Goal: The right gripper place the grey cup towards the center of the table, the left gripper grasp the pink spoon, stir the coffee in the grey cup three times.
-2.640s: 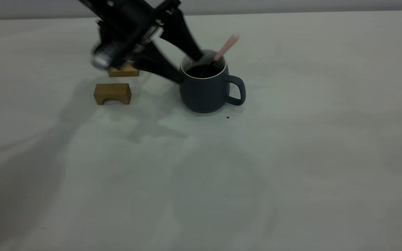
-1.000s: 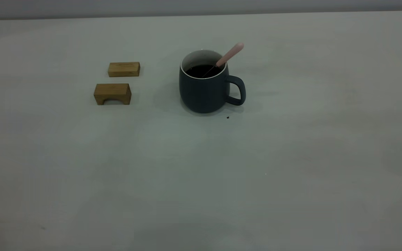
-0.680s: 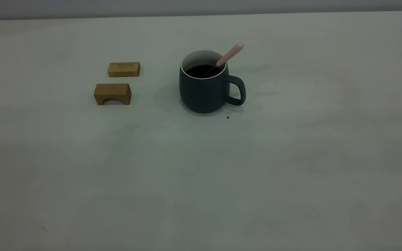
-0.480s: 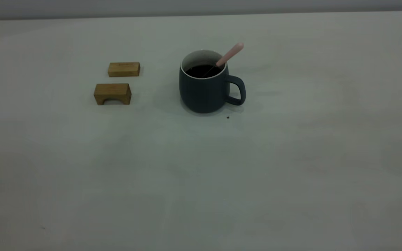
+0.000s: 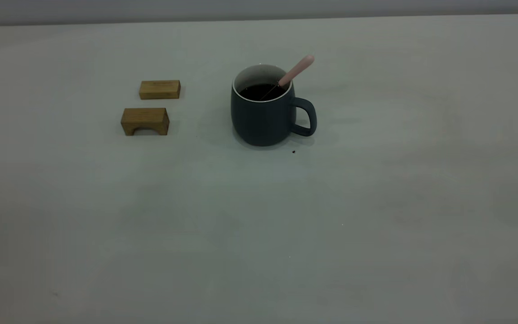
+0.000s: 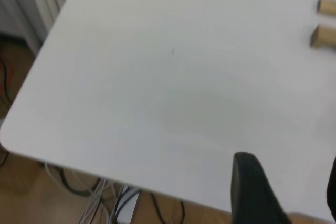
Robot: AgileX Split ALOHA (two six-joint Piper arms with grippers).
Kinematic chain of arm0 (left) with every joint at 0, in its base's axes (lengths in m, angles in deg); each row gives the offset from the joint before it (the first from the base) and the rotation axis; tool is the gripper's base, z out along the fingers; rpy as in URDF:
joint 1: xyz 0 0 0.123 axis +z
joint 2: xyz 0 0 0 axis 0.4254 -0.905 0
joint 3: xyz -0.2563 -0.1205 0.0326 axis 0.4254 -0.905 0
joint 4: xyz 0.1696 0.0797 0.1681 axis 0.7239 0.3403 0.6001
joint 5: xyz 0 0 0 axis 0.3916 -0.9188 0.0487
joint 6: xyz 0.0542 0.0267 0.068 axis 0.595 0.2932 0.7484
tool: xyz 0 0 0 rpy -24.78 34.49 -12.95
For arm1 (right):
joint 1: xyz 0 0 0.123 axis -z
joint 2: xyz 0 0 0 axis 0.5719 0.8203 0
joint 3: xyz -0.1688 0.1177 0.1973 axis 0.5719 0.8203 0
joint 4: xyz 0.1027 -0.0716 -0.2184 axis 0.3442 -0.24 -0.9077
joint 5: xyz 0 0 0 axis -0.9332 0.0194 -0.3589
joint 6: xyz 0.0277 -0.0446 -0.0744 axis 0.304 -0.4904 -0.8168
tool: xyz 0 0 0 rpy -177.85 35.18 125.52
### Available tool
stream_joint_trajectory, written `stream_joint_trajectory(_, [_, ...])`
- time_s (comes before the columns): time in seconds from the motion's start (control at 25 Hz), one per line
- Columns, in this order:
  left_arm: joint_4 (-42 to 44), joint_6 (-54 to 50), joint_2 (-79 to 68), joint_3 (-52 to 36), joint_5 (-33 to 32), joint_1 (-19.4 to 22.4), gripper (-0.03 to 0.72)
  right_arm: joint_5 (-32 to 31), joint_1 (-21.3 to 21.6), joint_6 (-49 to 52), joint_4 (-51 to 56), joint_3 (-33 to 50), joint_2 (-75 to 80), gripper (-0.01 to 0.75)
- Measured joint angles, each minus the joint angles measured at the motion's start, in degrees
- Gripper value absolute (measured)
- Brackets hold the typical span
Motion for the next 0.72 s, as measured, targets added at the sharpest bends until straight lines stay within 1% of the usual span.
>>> stream_joint_trajectory(0.72, [0.0, 0.0, 0.7, 0.0, -0.3, 0.1, 0.418, 0.0, 0.0, 0.0, 0.1, 0.0, 0.0, 0.543])
